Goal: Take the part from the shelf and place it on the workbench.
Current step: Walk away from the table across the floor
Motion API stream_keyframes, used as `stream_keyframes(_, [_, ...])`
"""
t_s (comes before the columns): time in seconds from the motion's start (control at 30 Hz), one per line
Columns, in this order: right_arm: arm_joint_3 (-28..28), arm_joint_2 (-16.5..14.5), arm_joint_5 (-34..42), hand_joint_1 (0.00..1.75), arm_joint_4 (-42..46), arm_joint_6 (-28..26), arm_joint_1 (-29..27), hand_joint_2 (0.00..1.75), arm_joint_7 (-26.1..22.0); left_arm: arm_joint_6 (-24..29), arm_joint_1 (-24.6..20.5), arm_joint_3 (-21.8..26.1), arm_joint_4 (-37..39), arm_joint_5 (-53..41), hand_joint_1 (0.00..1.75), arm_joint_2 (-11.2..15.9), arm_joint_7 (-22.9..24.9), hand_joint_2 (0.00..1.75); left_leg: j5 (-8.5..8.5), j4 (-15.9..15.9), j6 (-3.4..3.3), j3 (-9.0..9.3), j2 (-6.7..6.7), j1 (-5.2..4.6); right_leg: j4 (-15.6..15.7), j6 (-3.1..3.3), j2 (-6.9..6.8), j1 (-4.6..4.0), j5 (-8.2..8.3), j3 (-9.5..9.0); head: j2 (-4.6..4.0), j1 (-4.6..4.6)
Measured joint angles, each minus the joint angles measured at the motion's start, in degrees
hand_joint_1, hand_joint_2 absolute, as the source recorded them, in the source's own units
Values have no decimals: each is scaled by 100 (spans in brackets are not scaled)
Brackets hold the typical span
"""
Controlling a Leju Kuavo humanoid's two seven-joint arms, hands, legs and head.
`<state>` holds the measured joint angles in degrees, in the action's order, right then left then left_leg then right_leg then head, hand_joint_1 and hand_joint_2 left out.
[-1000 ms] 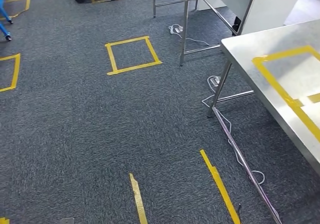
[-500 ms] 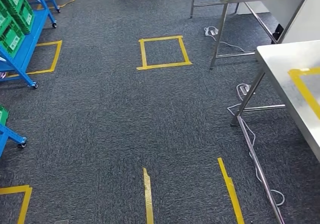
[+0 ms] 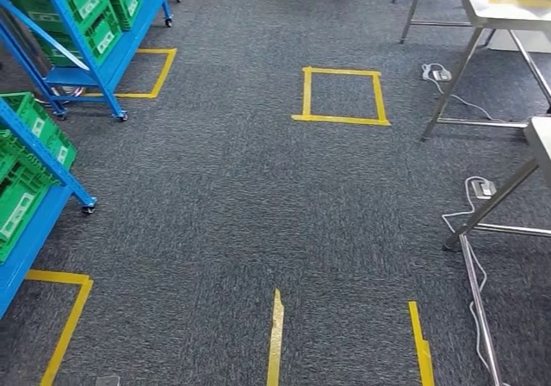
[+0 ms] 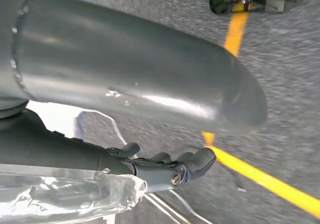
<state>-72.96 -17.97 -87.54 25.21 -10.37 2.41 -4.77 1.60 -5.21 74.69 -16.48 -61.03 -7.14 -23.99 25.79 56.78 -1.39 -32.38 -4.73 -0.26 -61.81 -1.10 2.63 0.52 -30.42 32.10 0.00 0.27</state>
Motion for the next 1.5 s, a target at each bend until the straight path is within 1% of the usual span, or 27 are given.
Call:
stream_keyframes(0.07, [-14, 2, -8, 0, 4, 2, 7, 0, -94, 35, -12, 0, 0, 1, 0, -30, 12, 0, -11, 27, 58, -43, -130, 0, 407, 11, 172, 19, 109, -191, 0, -2])
stream_keyframes(0.13, [-21, 3, -15, 0, 8, 5, 17, 0, -135, 48, 5, 1, 0, 1, 0, -46, 28, 0, -25, 45, 120, -91, -228, 14, 452, 36, 102, 13, 91, -237, 0, -4])
stream_keyframes(0.17, [-23, 4, -18, 0, 12, 5, 20, 0, -143, 50, 19, 2, 0, 1, 0, -50, 33, 0, 2, 83, 146, -111, -177, 14, 467, 59, 41, 16, 101, -248, 0, -7])
stream_keyframes(0.23, [-29, 5, -21, 0, 22, 5, 15, 0, -154, 56, 14, 2, 0, 0, 0, -63, 34, 0, 221, 434, 200, -263, 102, 7, 502, 124, -111, 22, 105, -285, 0, -36])
stream_keyframes(0.3, [-34, 7, -21, 0, 32, 5, 6, 0, -158, 60, -10, 0, 0, 0, 0, -82, 34, 0, 576, 1168, 251, -610, 363, 23, 506, 173, -287, 1, 78, -309, 0, -60])
stream_keyframes(0.37, [-38, 9, -22, 0, 37, 5, 4, 0, -158, 60, -11, -1, 1, 1, 0, -91, 34, 0, 722, 1696, 281, -873, 414, 52, 506, 189, -455, -13, 51, -326, 0, -61])
stream_keyframes(0.4, [-40, 9, -22, 0, 38, 5, 6, 0, -158, 60, -1, -1, 1, 1, 0, -92, 34, 0, 632, 1672, 286, -864, 428, 62, 505, 187, -530, -16, 35, -341, 0, -62])
stream_keyframes(0.43, [-40, 9, -23, 0, 38, 5, 8, 0, -159, 61, 8, -1, 1, 1, 0, -92, 34, 0, 446, 1422, 283, -740, 462, 67, 505, 179, -601, -16, 16, -365, 0, -63])
stream_keyframes(0.5, [-42, 9, -23, 0, 38, 5, 11, 0, -159, 61, 9, -1, 0, 1, 0, -94, 34, 0, 75, 666, 254, -359, 716, 34, 500, 140, -732, -36, -39, -403, 0, -66])
stream_keyframes(0.57, [-42, 9, -24, 0, 39, 5, 13, 0, -165, 61, -17, -1, 0, 0, 0, -100, 34, 0, 4, 217, 185, -151, 954, -22, 487, 80, -858, -75, -99, -424, 0, -60])
stream_keyframes(0.6, [-43, 9, -26, 0, 40, 5, 17, 0, -177, 61, -24, -1, 0, -1, 0, -103, 35, 0, 49, 177, 147, -144, 970, -51, 488, 49, -926, -90, -123, -432, 0, -56])
stream_keyframes(0.67, [-43, 9, -38, 0, 46, 5, 38, 0, -223, 62, -7, -1, 0, -2, 0, -110, 37, 0, 72, 131, 67, -128, 825, -45, 490, -14, -1000, -85, -180, -487, 0, -44])
stream_keyframes(0.73, [-42, 9, -67, 0, 58, 5, 54, 0, -270, 67, 1, -1, 0, -3, 0, -122, 38, 0, 80, 92, -8, -71, 679, -19, 217, -64, -736, -58, -351, -393, -1, -23])
stream_keyframes(0.8, [-43, 10, -90, 0, 67, 7, 45, 0, -293, 71, -27, -1, -1, 3, 0, -134, 39, 0, 95, 85, -66, -40, 520, -8, -527, -85, -387, -33, -646, 17, -1, 5])
stream_keyframes(0.83, [-44, 11, -96, 0, 69, 7, 38, 0, -298, 72, -38, -1, -1, 7, 0, -139, 39, 0, 105, 86, -82, -32, 429, -11, -924, -90, -317, -28, -756, 274, 0, 10])
stream_keyframes(0.87, [-46, 11, -101, 0, 71, 7, 31, 0, -304, 73, -36, -1, -1, 11, 0, -145, 39, 0, 123, 87, -89, -16, 335, -15, -1185, -92, -286, -27, -767, 483, 0, 10])
stream_keyframes(0.93, [-48, 12, -111, 0, 74, 7, 26, 0, -313, 77, -13, 1, 0, 19, 0, -156, 39, 0, 175, 90, -81, 49, 157, -15, -1073, -89, -262, -25, -438, 599, 0, 12])
stream_keyframes(1.0, [-49, 12, -123, 0, 83, 8, 30, 0, -322, 84, -2, 2, -1, 24, 0, -166, 39, 0, 248, 93, -46, 140, 3, -11, -387, -85, -102, -5, 77, 385, 0, 15])
stream_keyframes(1.03, [-53, 11, -132, 0, 88, 9, 33, 0, -325, 90, -11, 2, -1, 26, 0, -167, 38, 0, 285, 108, -19, 166, -66, -14, -48, -78, 16, 15, 202, 242, 0, 16])
stream_keyframes(1.1, [-59, 11, -161, 0, 95, 28, 35, 0, -328, 103, -26, 2, -3, 29, 0, -167, 30, 0, 326, 121, 39, 163, -179, -7, 255, -42, 169, 29, 183, 73, 0, 12])
stream_keyframes(1.17, [-62, 6, -193, 0, 108, 48, 29, 0, -329, 111, -20, 2, -6, 35, 0, -163, 16, 0, 358, 119, 92, 160, -272, 12, 323, 17, 84, 25, 123, -15, 0, 5])
stream_keyframes(1.2, [-63, 1, -205, 0, 118, 50, 26, 0, -332, 115, -11, 2, -9, 39, 0, -162, 6, 0, 399, 174, 120, 151, -208, 10, 352, 53, 22, 27, 99, -70, 0, -5])
stream_keyframes(1.27, [-65, -13, -220, 0, 133, 51, 20, 0, -345, 120, -17, 3, -13, 47, 0, -161, -12, 0, 580, 626, 171, -57, 88, 1, 417, 125, -127, 28, 34, -215, 0, -41])
stream_keyframes(1.3, [-65, -15, -226, 0, 139, 51, 18, 0, -353, 120, -26, 3, -13, 50, 0, -168, -19, 0, 698, 1016, 188, -286, 265, -2, 434, 150, -209, 16, -17, -286, 0, -59])
stream_keyframes(1.37, [-65, -17, -231, 0, 144, 51, 6, 0, -358, 117, -25, 2, -13, 52, 0, -179, -23, 0, 811, 1713, 204, -779, 394, 7, 444, 160, -375, 2, -143, -422, 0, -65])
stream_keyframes(1.43, [-65, -17, -232, 0, 152, 51, -3, 0, -359, 116, 12, 4, -13, 53, 0, -183, -25, 0, 499, 1718, 188, -955, 429, 11, 449, 151, -529, -6, -297, -581, 0, -68])
stream_keyframes(1.5, [-66, -21, -233, 0, 161, 51, -8, 0, -361, 117, 40, 5, -13, 53, 0, -184, -26, 0, -21, 1109, 122, -786, 593, -17, 475, 140, -677, -15, -465, -787, 0, -66])
